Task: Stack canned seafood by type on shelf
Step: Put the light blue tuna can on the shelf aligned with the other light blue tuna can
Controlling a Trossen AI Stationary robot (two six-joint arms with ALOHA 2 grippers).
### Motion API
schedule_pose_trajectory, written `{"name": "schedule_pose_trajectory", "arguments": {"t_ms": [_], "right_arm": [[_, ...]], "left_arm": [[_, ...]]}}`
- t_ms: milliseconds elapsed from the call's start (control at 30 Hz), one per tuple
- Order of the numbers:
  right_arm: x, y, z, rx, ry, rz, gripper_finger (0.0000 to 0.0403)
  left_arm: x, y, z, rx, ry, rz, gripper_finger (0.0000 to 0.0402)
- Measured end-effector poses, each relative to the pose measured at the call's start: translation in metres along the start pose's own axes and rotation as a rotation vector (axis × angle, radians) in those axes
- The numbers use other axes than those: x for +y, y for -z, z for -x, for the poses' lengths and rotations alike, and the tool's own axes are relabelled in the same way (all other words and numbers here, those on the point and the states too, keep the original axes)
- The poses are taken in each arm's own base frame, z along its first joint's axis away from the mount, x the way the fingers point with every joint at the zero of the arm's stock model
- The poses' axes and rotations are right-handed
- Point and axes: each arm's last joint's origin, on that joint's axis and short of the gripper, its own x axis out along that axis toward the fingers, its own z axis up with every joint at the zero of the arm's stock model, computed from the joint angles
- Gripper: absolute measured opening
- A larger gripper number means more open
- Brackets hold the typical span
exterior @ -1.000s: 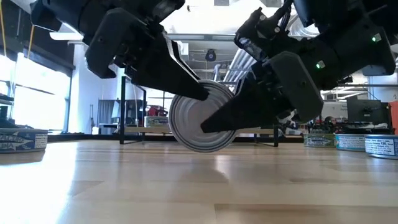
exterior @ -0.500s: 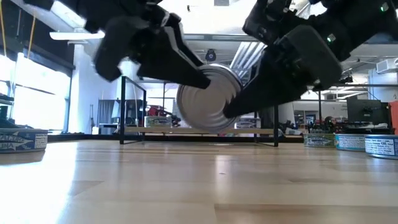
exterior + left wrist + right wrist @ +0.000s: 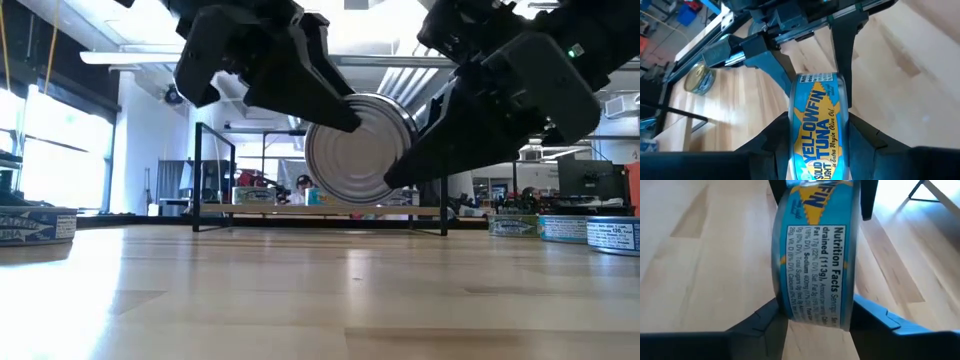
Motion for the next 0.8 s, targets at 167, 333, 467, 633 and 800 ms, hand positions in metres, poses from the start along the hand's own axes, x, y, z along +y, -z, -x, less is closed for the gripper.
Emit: {"name": "schedule_pose_trajectory", "arguments": {"t_ms": [167, 333, 467, 633, 800], "right_arm": [[0.0, -0.002, -0.002, -0.007, -0.047, 0.001, 0.0218], [-0.008, 0.001, -0.007, 0.04, -0.022, -0.042, 0.0255], [-0.014, 0.01, -0.005, 0.106, 0.089, -0.053, 0.0255], [-0.015, 0.019, -0.001, 0.135, 0.199, -0.091, 0.0254], [-0.011, 0.017, 0.001, 0.11, 0.182, -0.117, 0.0254]], "left_arm": [[-0.004, -0.004, 0.003, -0.028, 0.049, 0.028, 0.0125], [-0.012, -0.005, 0.007, -0.016, 0.085, 0.029, 0.0125], [-0.014, -0.006, 0.012, 0.084, 0.084, 0.009, 0.0125], [0.002, -0.006, 0.013, 0.208, -0.191, -0.071, 0.0125], [0.046, 0.015, -0.004, 0.333, -0.327, -0.115, 0.0125]]}}
